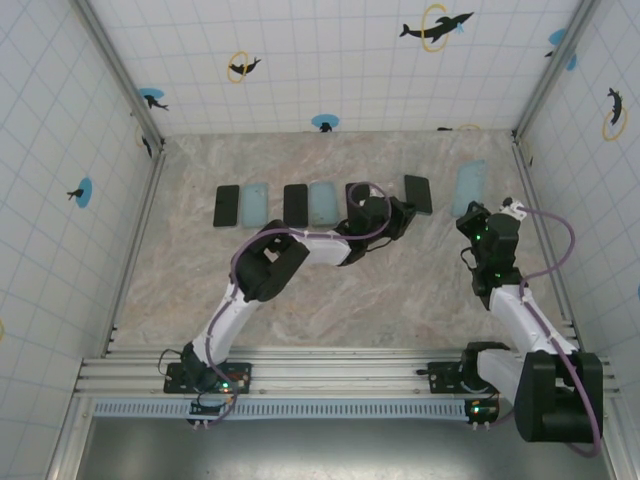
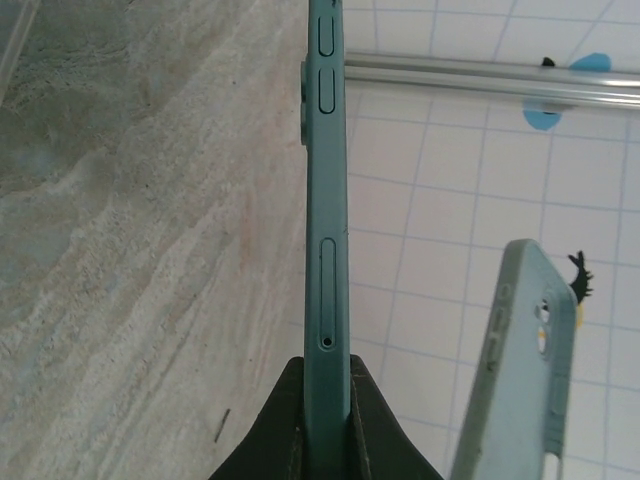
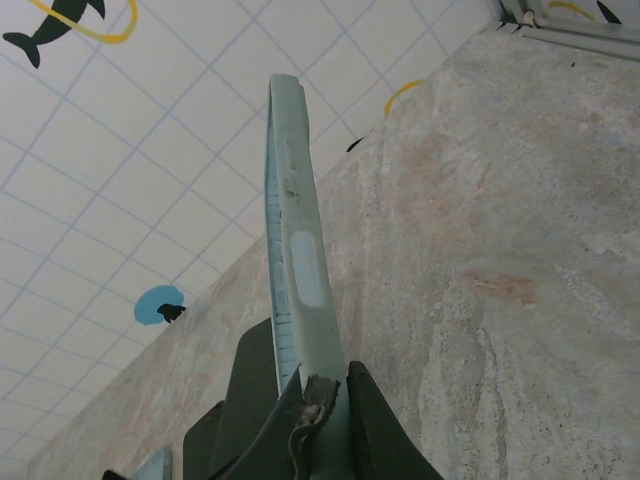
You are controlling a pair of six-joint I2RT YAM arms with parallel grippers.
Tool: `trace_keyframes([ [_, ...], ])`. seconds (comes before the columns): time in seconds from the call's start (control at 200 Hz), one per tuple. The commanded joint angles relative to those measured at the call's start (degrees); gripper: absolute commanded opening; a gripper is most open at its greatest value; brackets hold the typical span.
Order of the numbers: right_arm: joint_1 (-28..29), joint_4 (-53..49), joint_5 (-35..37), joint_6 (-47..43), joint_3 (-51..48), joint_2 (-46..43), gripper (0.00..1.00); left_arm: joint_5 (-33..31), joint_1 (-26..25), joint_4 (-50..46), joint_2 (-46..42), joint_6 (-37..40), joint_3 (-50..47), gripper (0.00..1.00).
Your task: Take the phone out of the phone case
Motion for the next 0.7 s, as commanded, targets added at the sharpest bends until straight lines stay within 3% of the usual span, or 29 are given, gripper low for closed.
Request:
trace_keyframes([
  [0.0, -0.72, 1.48, -0.98, 0.13, -0.73, 0.59, 0.0, -1.44, -0.38, -1.5, 2.88, -0.82, 5.47, 0.01],
  [0.696, -3.29, 5.11, -5.21, 2.87, -4.18, 2.15, 0.0, -1.45, -0.65, -11.99, 12.79, -3.56, 20.48, 0.05],
])
